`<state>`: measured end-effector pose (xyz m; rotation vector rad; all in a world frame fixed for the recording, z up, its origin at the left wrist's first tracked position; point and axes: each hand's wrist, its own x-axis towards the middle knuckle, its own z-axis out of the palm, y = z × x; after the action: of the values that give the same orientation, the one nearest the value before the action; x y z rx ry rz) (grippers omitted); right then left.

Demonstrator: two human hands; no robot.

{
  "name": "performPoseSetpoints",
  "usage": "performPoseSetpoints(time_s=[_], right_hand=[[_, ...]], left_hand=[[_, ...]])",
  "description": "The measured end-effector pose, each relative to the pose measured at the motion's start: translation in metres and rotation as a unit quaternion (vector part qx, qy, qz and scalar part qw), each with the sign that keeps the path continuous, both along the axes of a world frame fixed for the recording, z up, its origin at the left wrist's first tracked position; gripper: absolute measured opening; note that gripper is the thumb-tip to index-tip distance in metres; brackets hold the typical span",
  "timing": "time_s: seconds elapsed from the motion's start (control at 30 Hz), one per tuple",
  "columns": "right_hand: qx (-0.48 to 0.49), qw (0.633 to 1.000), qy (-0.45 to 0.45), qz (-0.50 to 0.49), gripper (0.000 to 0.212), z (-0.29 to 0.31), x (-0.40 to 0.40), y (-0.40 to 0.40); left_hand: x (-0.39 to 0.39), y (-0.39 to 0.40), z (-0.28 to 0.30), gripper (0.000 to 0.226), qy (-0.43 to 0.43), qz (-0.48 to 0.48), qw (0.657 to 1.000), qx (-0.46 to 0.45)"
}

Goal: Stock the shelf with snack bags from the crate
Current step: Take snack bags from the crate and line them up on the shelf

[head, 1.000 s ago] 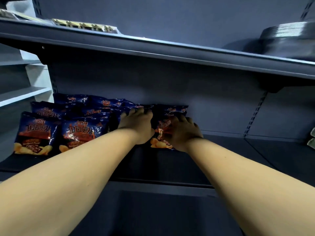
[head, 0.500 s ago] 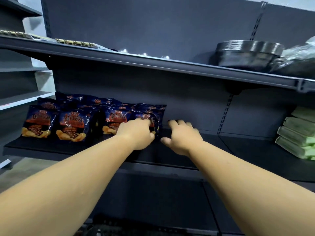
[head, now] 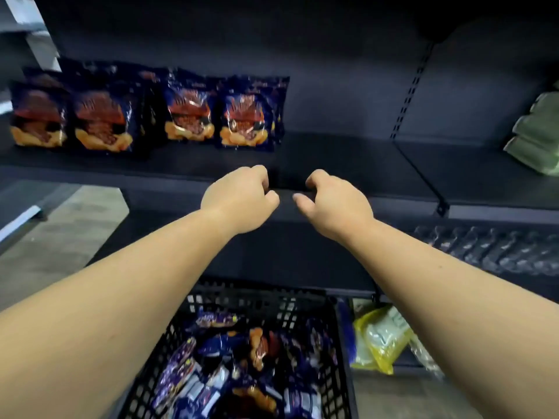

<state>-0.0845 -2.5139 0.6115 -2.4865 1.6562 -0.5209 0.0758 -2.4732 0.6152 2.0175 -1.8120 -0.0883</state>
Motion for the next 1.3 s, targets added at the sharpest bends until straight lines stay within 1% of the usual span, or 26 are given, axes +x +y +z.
performPoseSetpoints(time_s=[0.27,0.43,0.53,0.67,0.83,0.93,1.0,1.13,1.2,1.27,1.3], right_hand=[[0.13,0.991,0.037,-0.01,0.041,-0.114,0.001,0.019],[0.205,0.977,0.059,-0.015,0.038,-0.177,-0.001,0.031],[0.244,0.967,0.077,-0.016,0.039,-0.209,-0.004,0.037],[0.297,0.951,0.087,-0.009,0.044,-0.251,-0.004,0.047],[0.352,0.931,0.098,-0.001,0.043,-0.305,-0.003,0.058],[0.383,0.918,0.105,0.003,0.042,-0.329,-0.001,0.065],[0.398,0.911,0.106,0.005,0.042,-0.343,0.0,0.07],[0.411,0.904,0.113,0.019,0.036,-0.369,0.002,0.076],[0.418,0.902,0.109,0.018,0.032,-0.38,0.003,0.076],[0.426,0.899,0.1,0.013,0.031,-0.391,0.004,0.077],[0.431,0.897,0.094,0.011,0.032,-0.395,0.005,0.076]], left_hand=[[0.006,0.017,-0.117,0.017,0.04,0.0,0.991,0.129],[0.014,0.028,-0.182,0.019,0.041,0.001,0.977,0.208],[0.018,0.037,-0.218,0.027,0.043,0.0,0.962,0.269],[0.021,0.05,-0.264,0.035,0.048,0.003,0.944,0.328],[0.026,0.065,-0.319,0.05,0.058,0.001,0.915,0.399],[0.025,0.075,-0.345,0.06,0.076,-0.001,0.889,0.452],[0.025,0.079,-0.358,0.068,0.072,-0.015,0.874,0.48],[0.022,0.08,-0.383,0.084,0.081,-0.038,0.865,0.494],[0.019,0.08,-0.398,0.092,0.105,-0.032,0.865,0.49],[0.015,0.081,-0.412,0.094,0.126,-0.019,0.863,0.489],[0.015,0.081,-0.419,0.091,0.136,-0.012,0.863,0.487]])
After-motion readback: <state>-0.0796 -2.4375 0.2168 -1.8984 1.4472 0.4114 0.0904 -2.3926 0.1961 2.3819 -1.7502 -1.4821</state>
